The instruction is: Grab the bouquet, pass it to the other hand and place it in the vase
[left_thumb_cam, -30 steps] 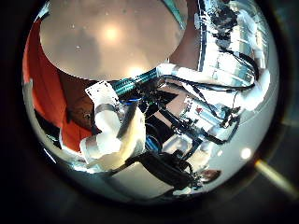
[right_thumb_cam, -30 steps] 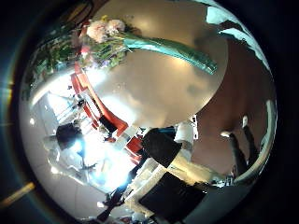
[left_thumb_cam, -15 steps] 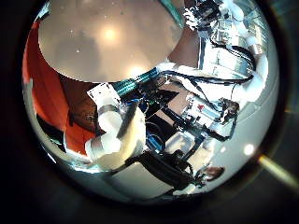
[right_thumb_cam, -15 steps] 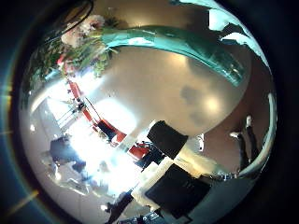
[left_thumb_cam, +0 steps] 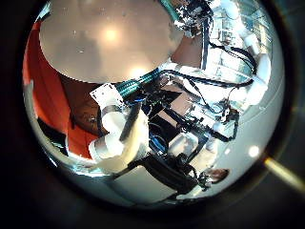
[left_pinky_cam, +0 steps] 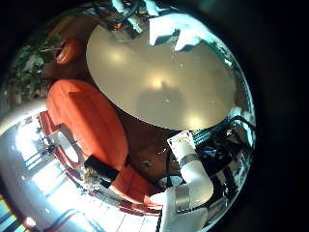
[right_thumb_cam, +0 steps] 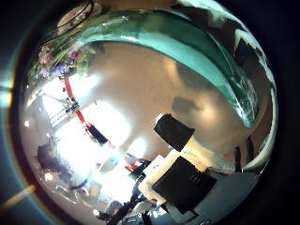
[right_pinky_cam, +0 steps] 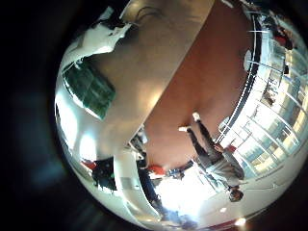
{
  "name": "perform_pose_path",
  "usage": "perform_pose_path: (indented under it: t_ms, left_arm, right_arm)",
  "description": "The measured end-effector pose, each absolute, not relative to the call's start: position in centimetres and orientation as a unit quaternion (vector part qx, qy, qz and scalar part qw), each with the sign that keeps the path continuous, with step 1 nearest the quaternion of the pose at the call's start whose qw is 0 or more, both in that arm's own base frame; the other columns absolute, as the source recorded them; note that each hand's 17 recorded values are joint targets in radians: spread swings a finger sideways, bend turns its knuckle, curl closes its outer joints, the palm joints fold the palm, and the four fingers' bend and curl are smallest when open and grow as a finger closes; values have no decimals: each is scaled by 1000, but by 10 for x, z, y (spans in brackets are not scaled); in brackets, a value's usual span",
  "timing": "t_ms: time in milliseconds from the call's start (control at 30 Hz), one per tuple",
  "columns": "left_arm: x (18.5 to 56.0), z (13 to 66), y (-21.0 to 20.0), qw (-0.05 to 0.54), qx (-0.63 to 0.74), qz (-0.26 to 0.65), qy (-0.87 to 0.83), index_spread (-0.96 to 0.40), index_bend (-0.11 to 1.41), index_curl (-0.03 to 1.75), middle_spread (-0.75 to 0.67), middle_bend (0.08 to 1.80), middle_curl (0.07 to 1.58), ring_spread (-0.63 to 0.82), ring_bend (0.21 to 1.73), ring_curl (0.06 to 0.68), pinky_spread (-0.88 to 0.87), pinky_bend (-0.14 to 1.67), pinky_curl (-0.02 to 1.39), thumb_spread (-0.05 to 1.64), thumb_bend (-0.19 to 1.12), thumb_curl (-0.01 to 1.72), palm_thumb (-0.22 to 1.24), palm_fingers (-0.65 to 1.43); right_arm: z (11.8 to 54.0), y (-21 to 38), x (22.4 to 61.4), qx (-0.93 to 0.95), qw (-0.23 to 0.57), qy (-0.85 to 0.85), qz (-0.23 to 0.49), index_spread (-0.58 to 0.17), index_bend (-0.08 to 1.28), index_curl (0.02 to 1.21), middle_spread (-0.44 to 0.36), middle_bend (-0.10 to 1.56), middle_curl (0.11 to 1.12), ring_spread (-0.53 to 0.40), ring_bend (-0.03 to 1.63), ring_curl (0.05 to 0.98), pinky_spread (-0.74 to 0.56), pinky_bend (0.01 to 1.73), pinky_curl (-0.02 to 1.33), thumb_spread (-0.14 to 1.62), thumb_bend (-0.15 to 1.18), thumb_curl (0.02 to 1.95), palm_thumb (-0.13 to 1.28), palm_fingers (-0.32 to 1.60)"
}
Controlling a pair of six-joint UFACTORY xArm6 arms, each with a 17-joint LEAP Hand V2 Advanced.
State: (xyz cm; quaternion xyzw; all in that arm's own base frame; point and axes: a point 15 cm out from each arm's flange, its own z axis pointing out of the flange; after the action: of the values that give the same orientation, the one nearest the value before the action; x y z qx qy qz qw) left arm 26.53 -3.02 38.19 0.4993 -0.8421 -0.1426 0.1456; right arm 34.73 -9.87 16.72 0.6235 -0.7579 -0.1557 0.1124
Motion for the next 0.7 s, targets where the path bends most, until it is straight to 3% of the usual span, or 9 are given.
perform_pose_path:
  t_ms: [700]
  left_arm:
    - [263,378,-26,150,499,-147,-841,4,173,337,346,188,324,487,558,182,484,311,327,1192,-18,307,310,145]
  right_arm:
    - [203,-100,344,623,99,-764,-134,-337,317,549,-220,687,707,-294,1150,527,-84,1075,-5,1047,-25,399,557,447]
